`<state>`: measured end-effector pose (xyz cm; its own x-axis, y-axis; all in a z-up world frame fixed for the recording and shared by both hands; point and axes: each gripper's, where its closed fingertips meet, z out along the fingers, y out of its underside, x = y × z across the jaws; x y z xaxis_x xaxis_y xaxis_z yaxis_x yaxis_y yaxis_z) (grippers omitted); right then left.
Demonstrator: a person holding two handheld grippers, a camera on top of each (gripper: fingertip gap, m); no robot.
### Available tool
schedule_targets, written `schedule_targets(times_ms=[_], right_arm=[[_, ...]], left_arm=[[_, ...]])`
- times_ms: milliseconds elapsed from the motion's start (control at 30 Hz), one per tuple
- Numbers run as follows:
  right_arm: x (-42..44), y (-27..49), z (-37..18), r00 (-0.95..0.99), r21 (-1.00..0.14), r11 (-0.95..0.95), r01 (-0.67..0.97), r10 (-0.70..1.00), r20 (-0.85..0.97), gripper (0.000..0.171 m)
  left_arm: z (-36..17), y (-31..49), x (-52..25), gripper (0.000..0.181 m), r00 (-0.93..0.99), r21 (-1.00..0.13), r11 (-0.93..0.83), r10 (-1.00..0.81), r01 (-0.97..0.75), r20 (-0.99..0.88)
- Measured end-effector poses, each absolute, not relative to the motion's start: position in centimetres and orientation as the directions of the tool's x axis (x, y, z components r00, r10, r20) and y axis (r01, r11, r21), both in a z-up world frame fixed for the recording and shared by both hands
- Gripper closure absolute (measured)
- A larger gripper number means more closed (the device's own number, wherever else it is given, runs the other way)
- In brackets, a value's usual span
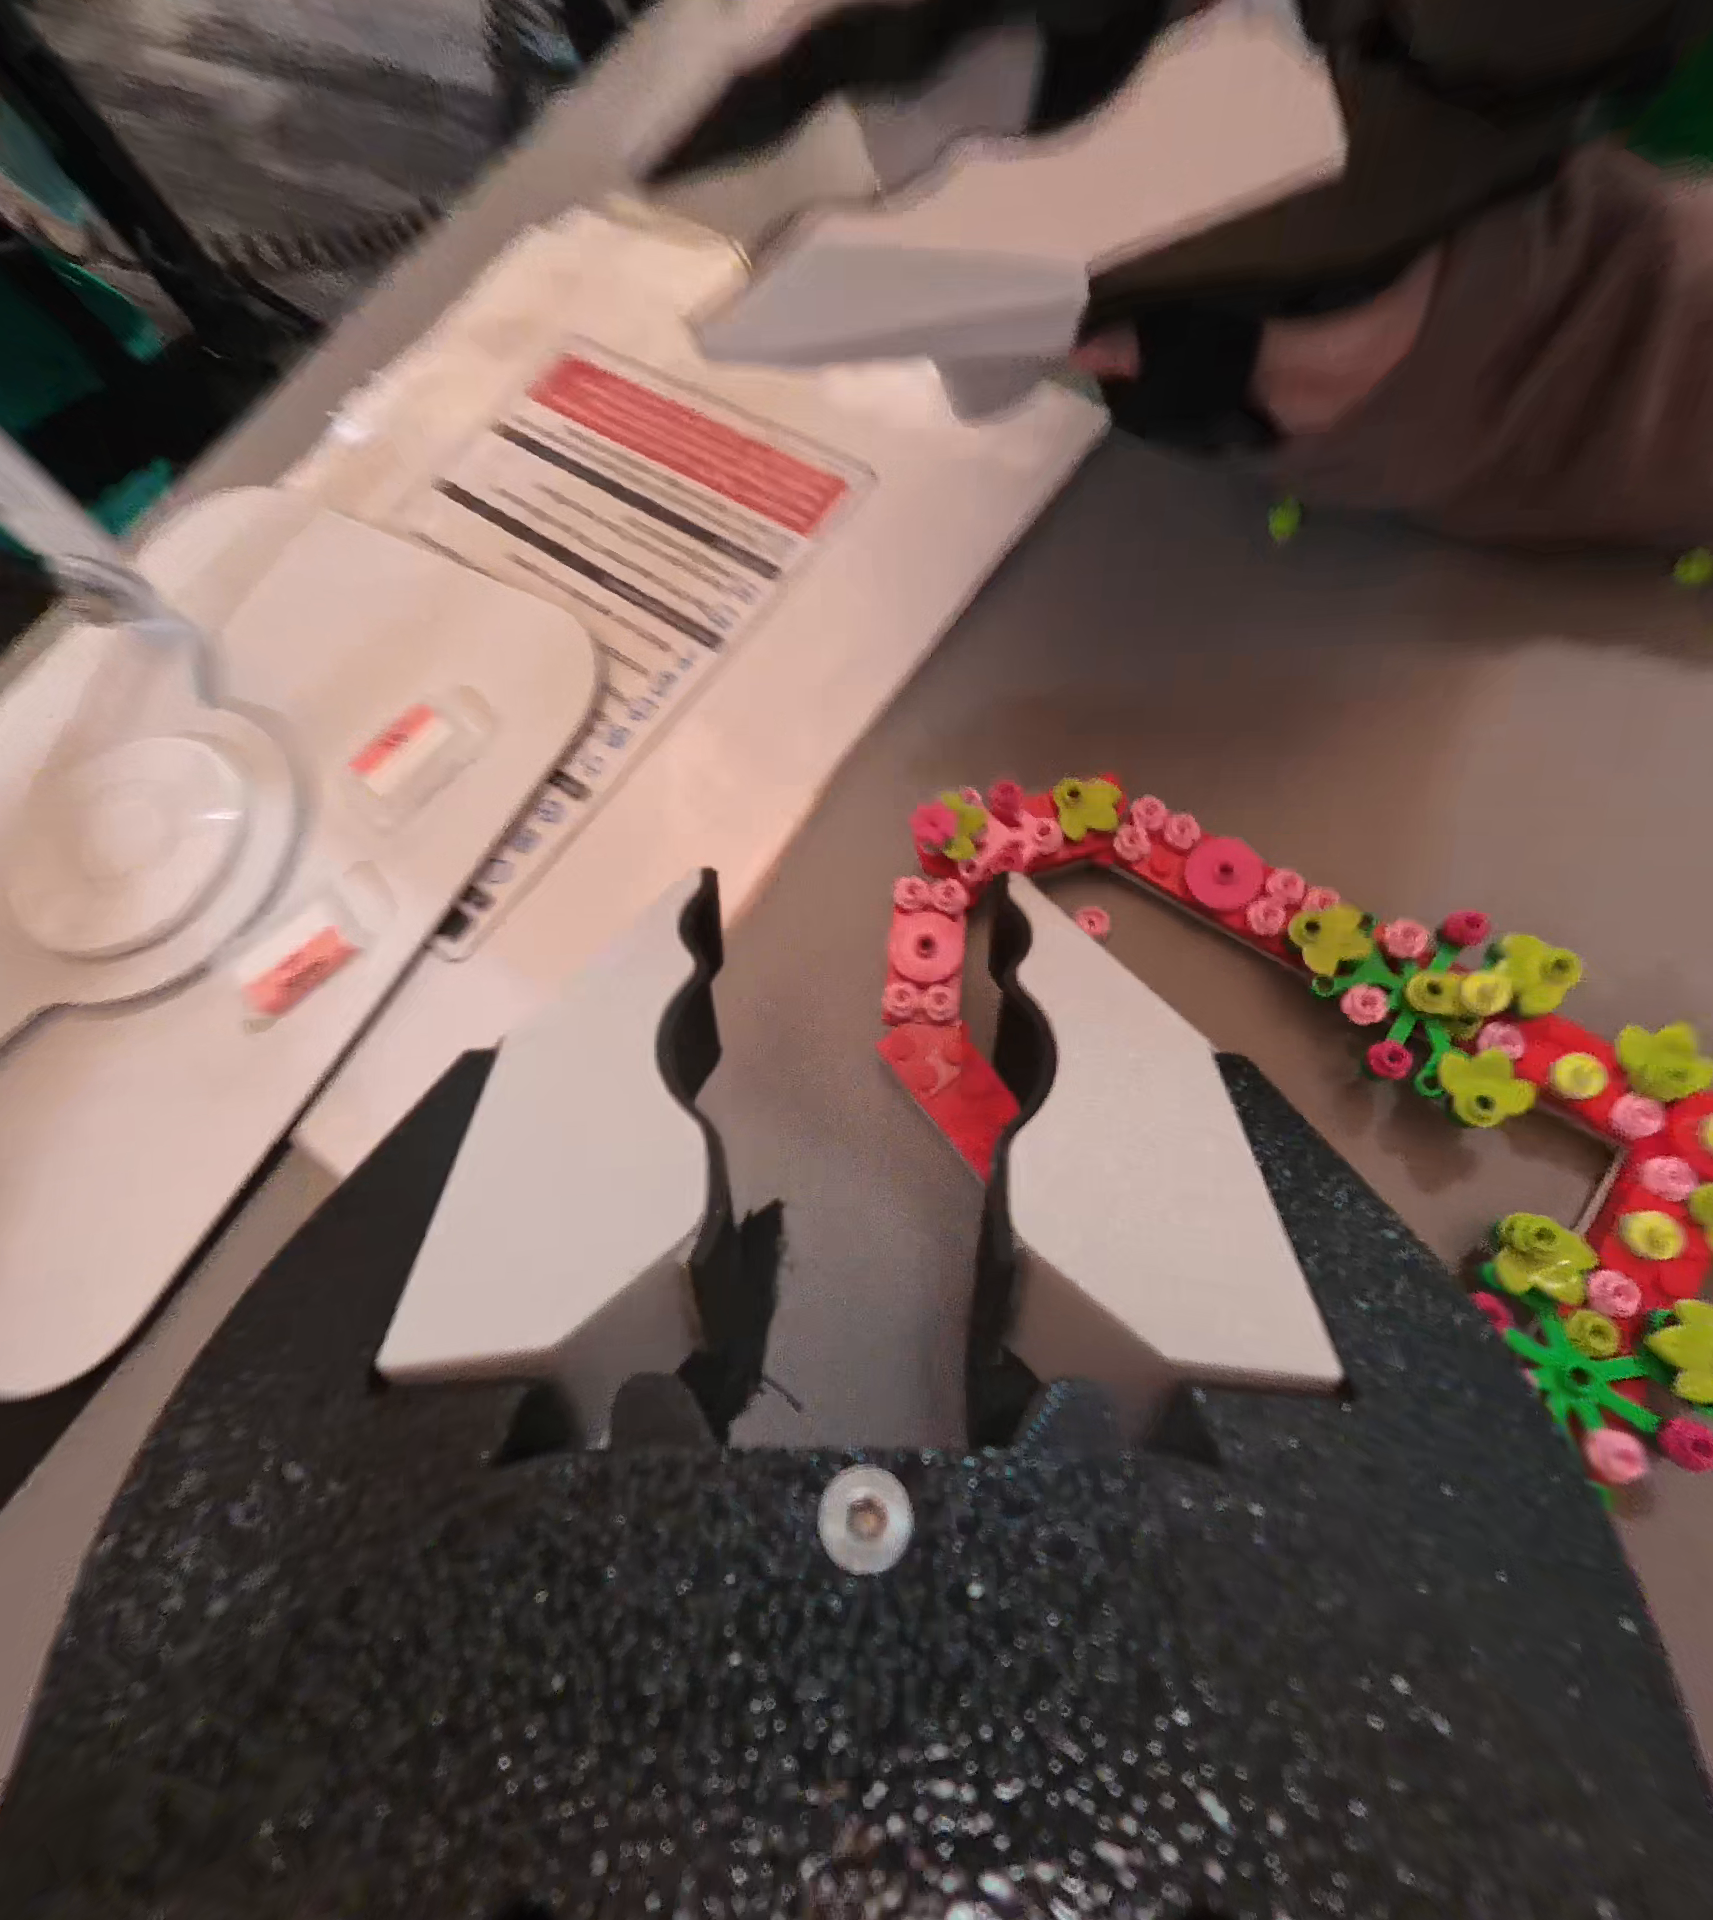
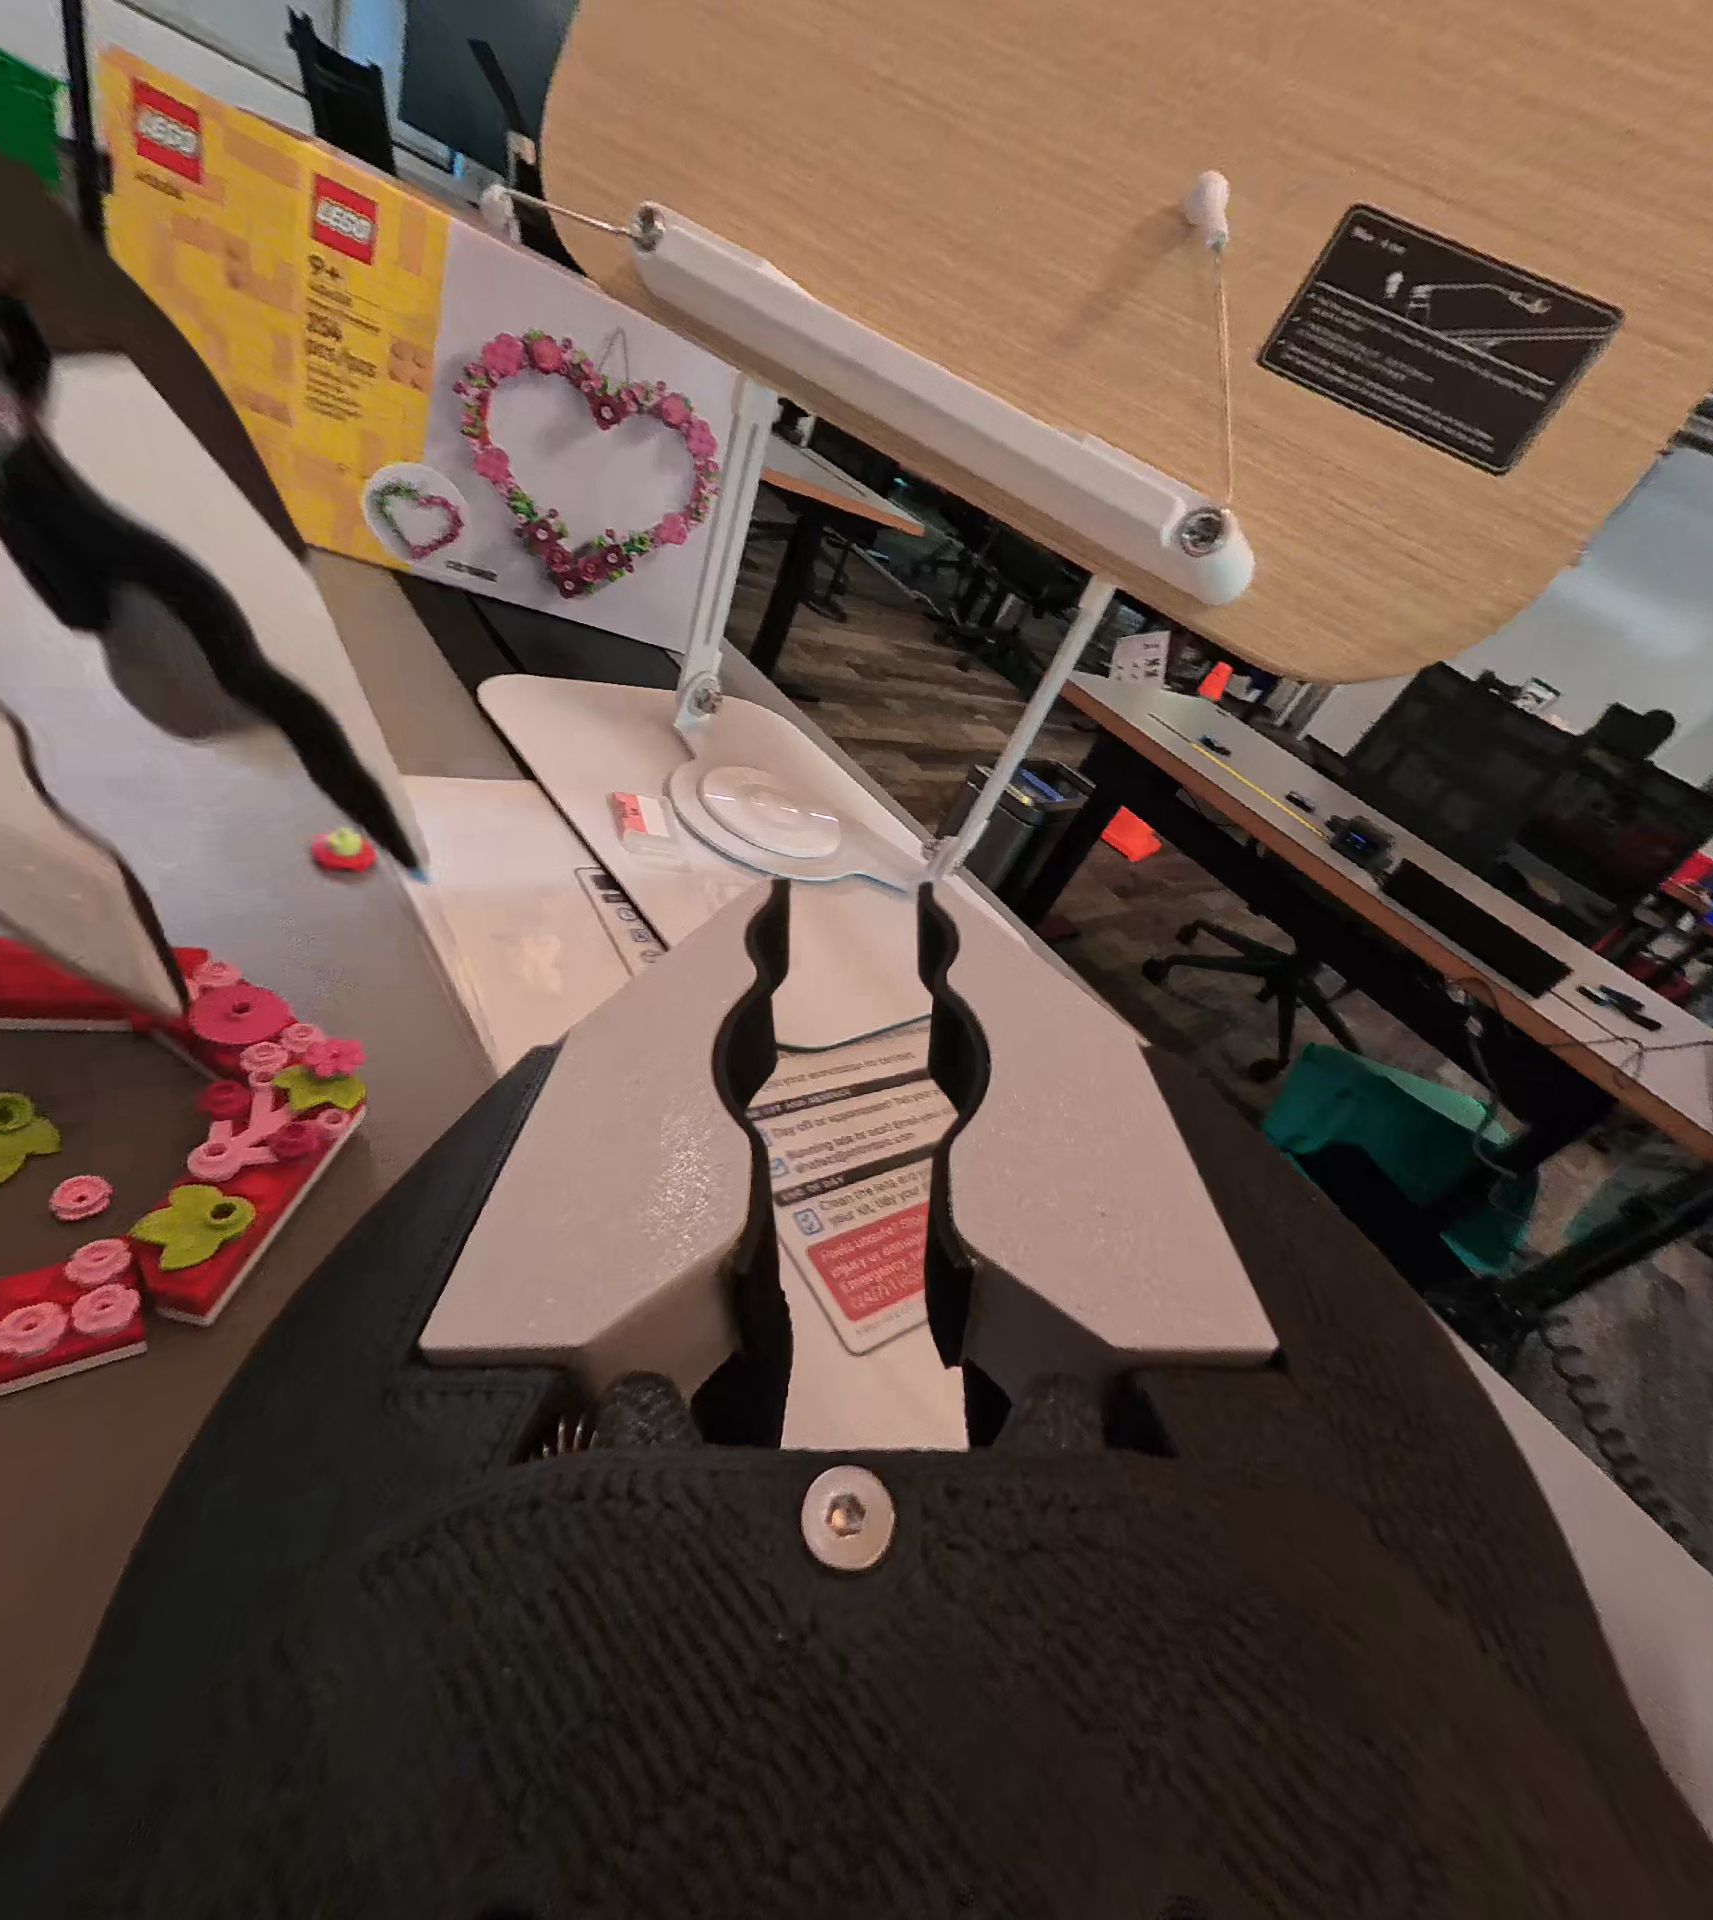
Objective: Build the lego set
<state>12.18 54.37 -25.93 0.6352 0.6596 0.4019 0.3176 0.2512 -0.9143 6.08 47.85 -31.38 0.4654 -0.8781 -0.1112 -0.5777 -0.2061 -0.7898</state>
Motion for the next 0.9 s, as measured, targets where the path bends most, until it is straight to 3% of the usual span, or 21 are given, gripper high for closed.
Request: schedule_targets(times_ms=[133, 267, 367, 500, 733, 833, 900], right_arm=[[12.6, 54.8, -25.9, 0.656, -0.922, 0.235, 0.307, 0.650, 0.384, 0.145], [12.3, 55.2, -26.7, 0.643, -0.899, 0.231, 0.373, 0.633, 0.430, 0.146], [11.7, 55.0, -27.1, 0.608, -0.856, 0.268, 0.443, 0.612, 0.506, 0.145], [11.0, 54.7, -27.8, 0.554, -0.807, 0.302, 0.507, 0.603, 0.574, 0.144], [10.2, 53.5, -27.7, 0.501, -0.762, 0.371, 0.531, 0.588, 0.635, 0.145], [9.9, 52.5, -27.5, 0.471, -0.741, 0.414, 0.529, 0.582, 0.662, 0.147], [10.1, 52.2, -27.3, 0.466, -0.732, 0.431, 0.528, 0.573, 0.674, 0.148]], left_arm=[[-24.7, 48.2, 3.1, 0.134, 0.582, -0.926, -0.228, -0.813, -0.301, 0.011], [-21.4, 47.2, -2.5, 0.131, 0.696, -0.977, -0.163, -0.717, -0.135, 0.023], [-20.9, 45.7, -8.4, 0.120, 0.840, -0.986, -0.018, -0.527, -0.165, -0.131], [-20.7, 41.3, -13.6, 0.123, 0.911, -0.962, 0.129, -0.313, -0.240, -0.269], [-22.0, 36.7, -16.7, 0.132, 0.941, -0.926, 0.256, -0.121, -0.278, -0.316], [-20.9, 36.5, -18.5, 0.113, 0.941, -0.902, 0.280, 0.012, -0.328, -0.338], [-20.9, 36.6, -18.6, 0.115, 0.946, -0.902, 0.299, 0.007, -0.313, -0.325]])
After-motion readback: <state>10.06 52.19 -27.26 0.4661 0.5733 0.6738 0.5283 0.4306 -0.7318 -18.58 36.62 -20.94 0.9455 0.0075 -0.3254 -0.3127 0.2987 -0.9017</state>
